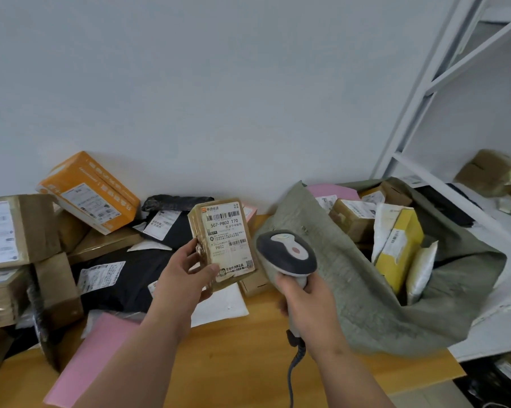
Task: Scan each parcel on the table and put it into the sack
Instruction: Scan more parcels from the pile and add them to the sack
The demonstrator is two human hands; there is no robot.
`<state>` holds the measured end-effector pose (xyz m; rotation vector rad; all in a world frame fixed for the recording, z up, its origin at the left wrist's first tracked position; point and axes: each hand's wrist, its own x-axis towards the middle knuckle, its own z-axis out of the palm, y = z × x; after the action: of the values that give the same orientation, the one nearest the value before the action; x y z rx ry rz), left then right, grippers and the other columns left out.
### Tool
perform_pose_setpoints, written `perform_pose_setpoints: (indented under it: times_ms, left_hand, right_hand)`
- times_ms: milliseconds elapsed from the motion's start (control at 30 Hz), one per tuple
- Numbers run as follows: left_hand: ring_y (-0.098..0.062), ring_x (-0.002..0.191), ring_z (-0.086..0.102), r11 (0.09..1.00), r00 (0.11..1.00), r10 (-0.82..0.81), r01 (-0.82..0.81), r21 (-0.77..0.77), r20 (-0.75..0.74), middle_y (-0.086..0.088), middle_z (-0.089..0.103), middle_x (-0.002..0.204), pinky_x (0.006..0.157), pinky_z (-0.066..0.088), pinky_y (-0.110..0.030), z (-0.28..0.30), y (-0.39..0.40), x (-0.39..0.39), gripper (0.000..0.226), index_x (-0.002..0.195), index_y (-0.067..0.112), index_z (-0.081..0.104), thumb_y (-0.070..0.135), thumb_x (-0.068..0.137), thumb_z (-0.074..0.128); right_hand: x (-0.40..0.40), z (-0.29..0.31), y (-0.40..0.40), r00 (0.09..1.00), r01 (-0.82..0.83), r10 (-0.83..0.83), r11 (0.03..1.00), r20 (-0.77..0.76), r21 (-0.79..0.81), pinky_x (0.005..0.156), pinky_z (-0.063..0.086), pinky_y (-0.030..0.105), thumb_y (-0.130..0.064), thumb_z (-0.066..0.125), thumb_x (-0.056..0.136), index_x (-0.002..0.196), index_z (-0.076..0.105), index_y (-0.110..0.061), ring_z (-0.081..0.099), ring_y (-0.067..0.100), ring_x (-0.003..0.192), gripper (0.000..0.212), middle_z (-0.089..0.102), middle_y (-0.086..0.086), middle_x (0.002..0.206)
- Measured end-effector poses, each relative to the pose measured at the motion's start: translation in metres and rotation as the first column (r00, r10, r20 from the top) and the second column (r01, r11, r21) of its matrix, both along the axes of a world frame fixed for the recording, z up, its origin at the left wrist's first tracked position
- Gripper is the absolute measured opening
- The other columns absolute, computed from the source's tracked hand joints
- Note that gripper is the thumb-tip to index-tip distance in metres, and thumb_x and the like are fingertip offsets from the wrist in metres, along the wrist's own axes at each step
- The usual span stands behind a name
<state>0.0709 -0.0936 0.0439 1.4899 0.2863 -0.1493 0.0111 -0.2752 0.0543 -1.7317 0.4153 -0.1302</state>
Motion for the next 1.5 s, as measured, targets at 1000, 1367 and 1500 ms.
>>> perform_pose_setpoints:
  times_ms: [1000,1367,1500]
  left_hand:
    - [-0.019,0.093,0.070,0.967,0.997,-0.066,0.053,0.250,0.043,0.002,0.068,0.113,0.078,0.061,-0.041,0.051,-0.225,0.060,0.052,0.135,0.024,0.050,0.014,0.089,0.071]
    - [-0.021,0.109,0.060,0.647,0.954,-0.291,0.248,0.721,-0.067,-0.001,0.061,0.125,0.096,0.050,-0.041,0.046,-0.267,0.064,0.092,0.144,0.025,0.039,0.055,0.069,0.082]
    - [-0.016,0.098,0.059,0.638,0.916,-0.362,0.380,0.670,-0.175,0.004,0.061,0.109,0.083,0.049,-0.032,0.050,-0.272,0.063,0.071,0.130,0.025,0.045,0.047,0.074,0.082]
  right_hand:
    - [0.030,-0.027,-0.193,0.867,-0.354,0.490,0.735,-0.093,0.579,0.079,0.058,0.042,-0.019,0.072,0.071,0.117,0.064,-0.008,0.071,0.037,0.095,0.048,0.075,0.005,0.095]
    - [0.020,-0.025,-0.228,0.819,-0.448,0.573,0.659,-0.018,0.604,0.097,0.051,0.046,-0.021,0.082,0.060,0.108,0.074,-0.009,0.062,0.036,0.107,0.050,0.070,0.011,0.100]
    - [0.019,-0.019,-0.241,0.809,-0.479,0.588,0.661,-0.002,0.578,0.099,0.051,0.047,-0.020,0.080,0.061,0.101,0.075,-0.009,0.061,0.040,0.120,0.042,0.069,0.014,0.103]
